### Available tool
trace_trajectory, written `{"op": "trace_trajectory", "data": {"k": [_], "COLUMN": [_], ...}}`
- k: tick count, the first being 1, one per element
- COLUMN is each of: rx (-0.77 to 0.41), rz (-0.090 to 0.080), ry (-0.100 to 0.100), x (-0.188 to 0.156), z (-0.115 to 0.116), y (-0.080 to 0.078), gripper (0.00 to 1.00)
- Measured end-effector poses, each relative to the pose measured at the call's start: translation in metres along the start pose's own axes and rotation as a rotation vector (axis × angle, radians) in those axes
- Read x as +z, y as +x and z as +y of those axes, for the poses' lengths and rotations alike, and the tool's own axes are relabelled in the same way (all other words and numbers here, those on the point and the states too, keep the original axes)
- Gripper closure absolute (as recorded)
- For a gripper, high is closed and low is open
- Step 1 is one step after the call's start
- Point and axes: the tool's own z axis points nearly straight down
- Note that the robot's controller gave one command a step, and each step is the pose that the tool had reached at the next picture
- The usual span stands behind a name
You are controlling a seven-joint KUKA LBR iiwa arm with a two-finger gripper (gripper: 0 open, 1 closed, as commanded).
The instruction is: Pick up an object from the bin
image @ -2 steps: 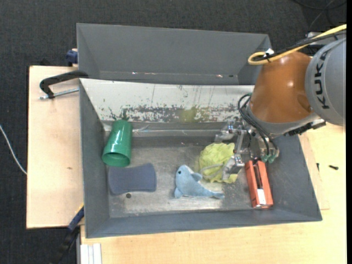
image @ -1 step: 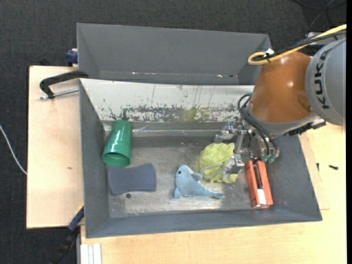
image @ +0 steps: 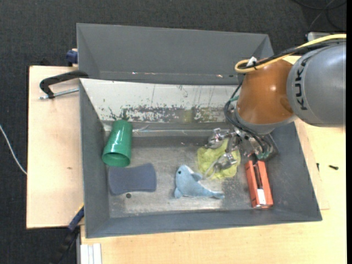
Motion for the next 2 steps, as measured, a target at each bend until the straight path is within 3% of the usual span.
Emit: {"op": "trace_trajectory", "data": {"k": [1,2], "rx": [0.001,-0.042], "rz": [0.0,-0.011], "ry": [0.0,0.007], "x": [0.0,-0.112], "z": [0.0,0.003], "y": [0.0,-0.018], "gripper": [1.0,1.0]}}
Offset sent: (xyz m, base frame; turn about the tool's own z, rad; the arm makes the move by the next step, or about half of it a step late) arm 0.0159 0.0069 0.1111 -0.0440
